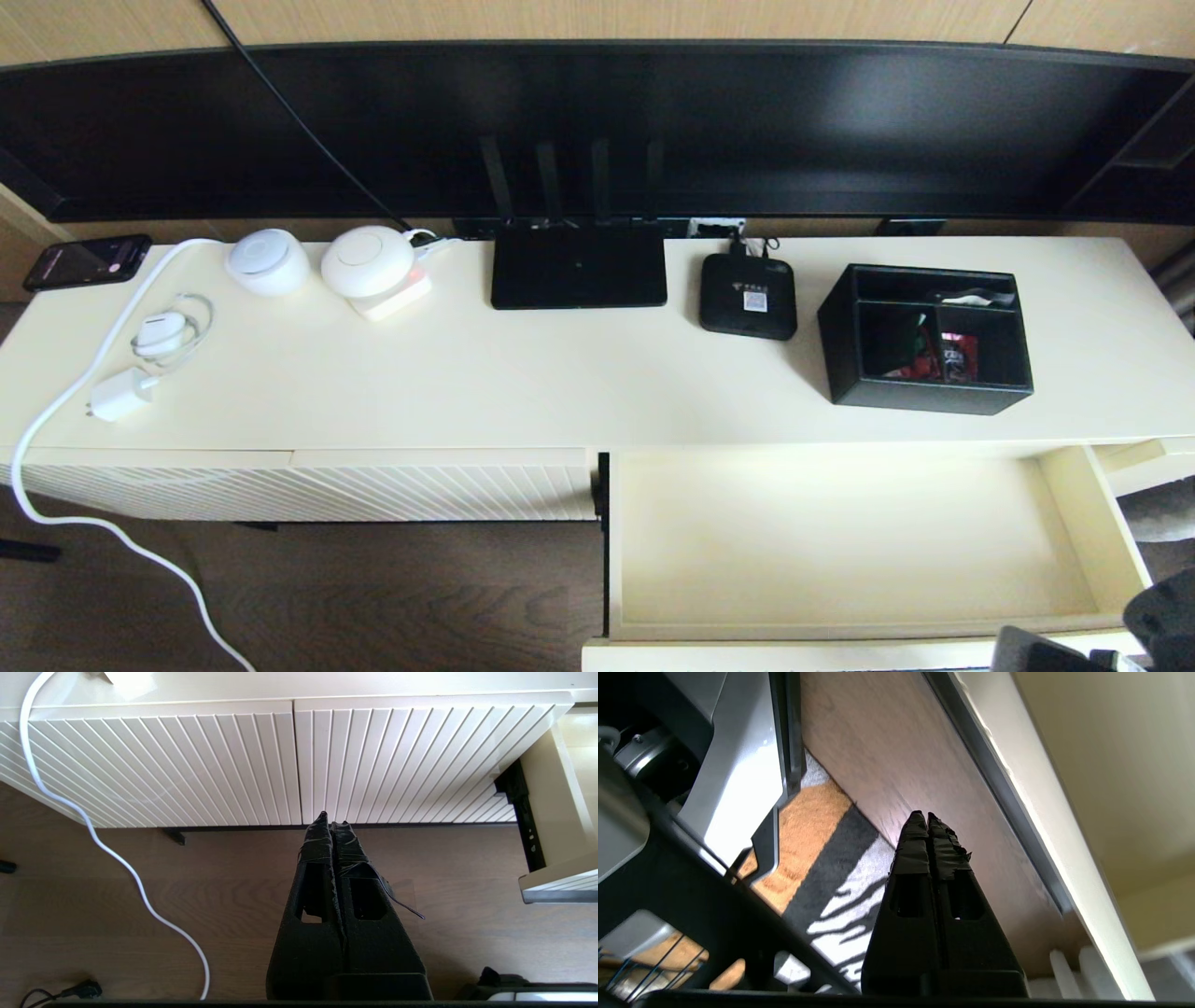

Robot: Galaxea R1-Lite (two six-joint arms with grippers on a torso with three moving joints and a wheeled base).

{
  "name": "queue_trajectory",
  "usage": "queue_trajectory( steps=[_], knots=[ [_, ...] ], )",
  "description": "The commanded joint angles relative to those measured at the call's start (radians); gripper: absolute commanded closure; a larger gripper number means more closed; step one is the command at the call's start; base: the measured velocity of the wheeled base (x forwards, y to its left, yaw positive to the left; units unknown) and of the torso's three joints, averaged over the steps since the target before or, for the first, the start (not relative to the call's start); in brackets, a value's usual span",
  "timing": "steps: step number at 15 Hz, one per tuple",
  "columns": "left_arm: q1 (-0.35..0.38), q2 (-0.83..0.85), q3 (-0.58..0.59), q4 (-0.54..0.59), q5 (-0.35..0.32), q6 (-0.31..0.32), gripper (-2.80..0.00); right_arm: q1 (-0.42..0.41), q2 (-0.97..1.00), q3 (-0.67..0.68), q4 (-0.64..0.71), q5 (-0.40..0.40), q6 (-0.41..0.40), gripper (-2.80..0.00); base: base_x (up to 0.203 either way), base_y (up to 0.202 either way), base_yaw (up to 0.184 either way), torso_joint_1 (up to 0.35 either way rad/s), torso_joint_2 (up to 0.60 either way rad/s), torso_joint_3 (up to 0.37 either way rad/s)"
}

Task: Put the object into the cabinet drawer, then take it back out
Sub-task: Close the drawer

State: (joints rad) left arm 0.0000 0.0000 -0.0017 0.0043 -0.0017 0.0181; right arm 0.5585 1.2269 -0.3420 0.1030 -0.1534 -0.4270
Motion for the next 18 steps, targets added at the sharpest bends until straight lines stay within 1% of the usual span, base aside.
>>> queue_trajectory(
  steps=[1,4,6,7,9,15,18],
  knots=[
    [0.0,0.002,0.0,0.0,0.0,0.0,0.0,0.016,0.124,0.058,-0.144,-0.007,-0.003,0.0,0.0,0.0,0.0,0.0,0.0,0.0],
    [0.0,0.002,0.0,0.0,0.0,0.0,0.0,0.019,0.283,0.124,-0.374,-0.068,-0.009,0.0,0.0,0.0,0.0,0.0,0.0,0.0],
    [0.0,0.002,0.0,0.0,0.0,0.0,0.0,0.02,0.36,0.157,-0.548,-0.127,-0.01,0.0,0.0,0.0,0.0,0.0,0.0,0.0],
    [0.0,0.002,0.0,0.0,0.0,0.0,0.0,0.019,0.371,0.163,-0.597,-0.163,-0.01,0.0,0.0,0.0,0.0,0.0,0.0,0.0],
    [0.0,0.002,0.0,0.0,0.0,0.0,0.0,0.018,0.357,0.159,-0.632,-0.191,-0.01,0.0,0.0,0.0,0.0,0.0,0.0,0.0],
    [0.0,0.002,0.0,0.0,0.0,0.0,0.0,0.005,0.38,0.154,-0.712,-0.21,-0.008,0.0,0.0,0.0,0.0,0.0,0.0,0.0],
    [0.0,0.001,0.0,0.0,0.0,0.0,0.0,-0.037,0.437,0.141,-0.797,-0.21,-0.004,0.0,0.0,0.0,0.0,0.0,0.0,0.0]
  ],
)
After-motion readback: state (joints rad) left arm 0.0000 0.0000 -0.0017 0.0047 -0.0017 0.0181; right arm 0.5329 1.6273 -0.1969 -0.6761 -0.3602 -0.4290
